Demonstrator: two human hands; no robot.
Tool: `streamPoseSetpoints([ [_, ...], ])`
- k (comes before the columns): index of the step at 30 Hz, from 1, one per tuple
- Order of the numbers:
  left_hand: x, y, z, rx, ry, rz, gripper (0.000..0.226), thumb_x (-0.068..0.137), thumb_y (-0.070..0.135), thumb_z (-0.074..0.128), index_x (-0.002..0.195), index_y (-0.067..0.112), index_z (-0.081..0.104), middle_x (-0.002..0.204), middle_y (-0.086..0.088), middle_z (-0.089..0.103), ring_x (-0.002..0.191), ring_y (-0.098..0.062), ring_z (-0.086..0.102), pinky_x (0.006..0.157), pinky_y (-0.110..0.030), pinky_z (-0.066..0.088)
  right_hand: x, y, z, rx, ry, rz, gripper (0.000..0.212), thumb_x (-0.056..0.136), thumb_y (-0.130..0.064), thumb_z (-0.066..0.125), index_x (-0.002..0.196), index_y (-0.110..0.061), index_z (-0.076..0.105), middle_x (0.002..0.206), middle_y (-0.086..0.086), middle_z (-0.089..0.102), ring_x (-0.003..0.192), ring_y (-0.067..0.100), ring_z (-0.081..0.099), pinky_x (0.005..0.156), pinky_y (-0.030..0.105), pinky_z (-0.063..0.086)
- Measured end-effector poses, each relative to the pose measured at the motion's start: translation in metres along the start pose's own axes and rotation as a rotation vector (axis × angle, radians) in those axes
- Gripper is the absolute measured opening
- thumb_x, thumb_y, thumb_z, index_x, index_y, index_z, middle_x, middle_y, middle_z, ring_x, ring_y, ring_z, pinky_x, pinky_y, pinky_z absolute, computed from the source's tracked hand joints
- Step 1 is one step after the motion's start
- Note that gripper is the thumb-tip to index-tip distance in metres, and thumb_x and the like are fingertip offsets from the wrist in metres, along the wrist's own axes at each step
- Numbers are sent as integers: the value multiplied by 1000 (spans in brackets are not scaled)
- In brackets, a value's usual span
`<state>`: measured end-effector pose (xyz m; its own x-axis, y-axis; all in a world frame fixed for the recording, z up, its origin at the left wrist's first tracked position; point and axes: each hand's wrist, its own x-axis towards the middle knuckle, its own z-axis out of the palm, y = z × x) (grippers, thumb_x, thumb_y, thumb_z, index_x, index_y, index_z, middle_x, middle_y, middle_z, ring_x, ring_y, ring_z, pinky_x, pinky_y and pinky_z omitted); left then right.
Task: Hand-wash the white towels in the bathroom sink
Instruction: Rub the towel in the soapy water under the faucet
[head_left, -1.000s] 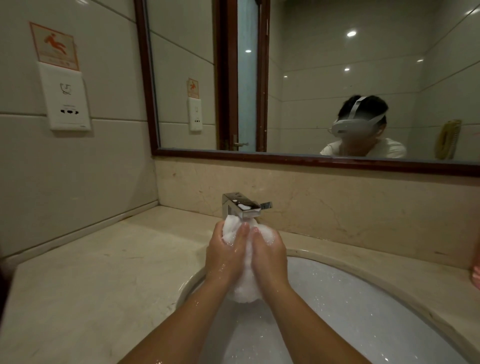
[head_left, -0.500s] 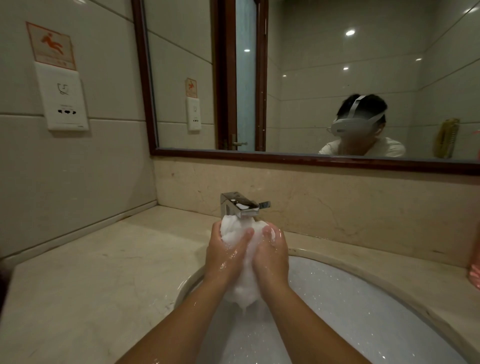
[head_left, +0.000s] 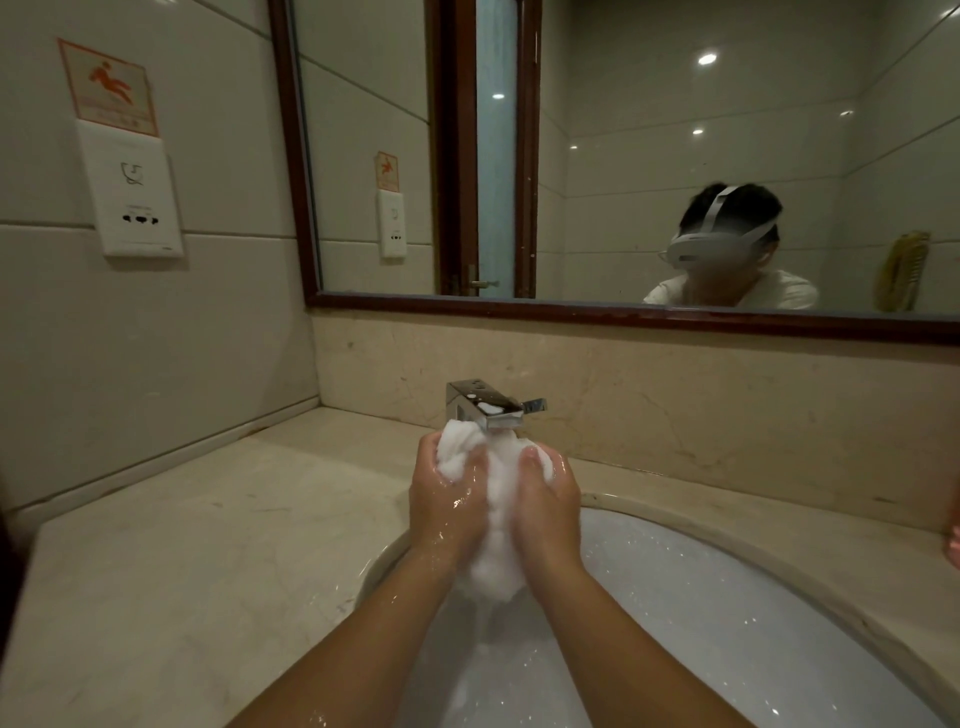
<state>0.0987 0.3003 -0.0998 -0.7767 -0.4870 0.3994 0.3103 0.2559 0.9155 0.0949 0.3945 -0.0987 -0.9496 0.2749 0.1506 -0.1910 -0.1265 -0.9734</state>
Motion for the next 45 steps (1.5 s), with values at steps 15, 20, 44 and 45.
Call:
streamPoseSetpoints([
  [15, -3, 4, 1, -54, -22, -44, 44, 89, 70, 61, 113, 34, 59, 100, 17, 68, 95, -11, 67, 83, -33, 54, -11, 0, -1, -12, -20, -89, 27, 98, -31, 71, 123, -34, 63, 111, -13, 69, 107, 14, 67, 92, 35, 57],
  [20, -5, 2, 1, -87, -58, -8, 25, 98, 52, 65, 109, 29, 66, 100, 8, 75, 95, -11, 71, 79, -30, 57, -10, -4, -4, 45, -3, 8, 24, 91, -33, 74, 114, -30, 68, 109, -4, 73, 102, 21, 71, 88, 41, 60],
  [44, -8, 3, 5, -80, -249, -170, 35, 99, 51, 60, 125, 29, 57, 115, 3, 71, 101, -11, 68, 91, -38, 57, 11, 1, -13, 38, 111, 24, 26, 108, -36, 57, 129, -23, 58, 99, -11, 63, 85, 10, 60, 67, 26, 43],
  [45, -10, 3, 4, -63, -263, -134, 42, 92, 58, 60, 124, 31, 63, 115, 6, 73, 102, -10, 69, 93, -38, 58, 10, 1, -12, 44, 122, 27, 27, 108, -36, 56, 131, -22, 59, 104, -7, 64, 91, 16, 62, 74, 28, 45],
])
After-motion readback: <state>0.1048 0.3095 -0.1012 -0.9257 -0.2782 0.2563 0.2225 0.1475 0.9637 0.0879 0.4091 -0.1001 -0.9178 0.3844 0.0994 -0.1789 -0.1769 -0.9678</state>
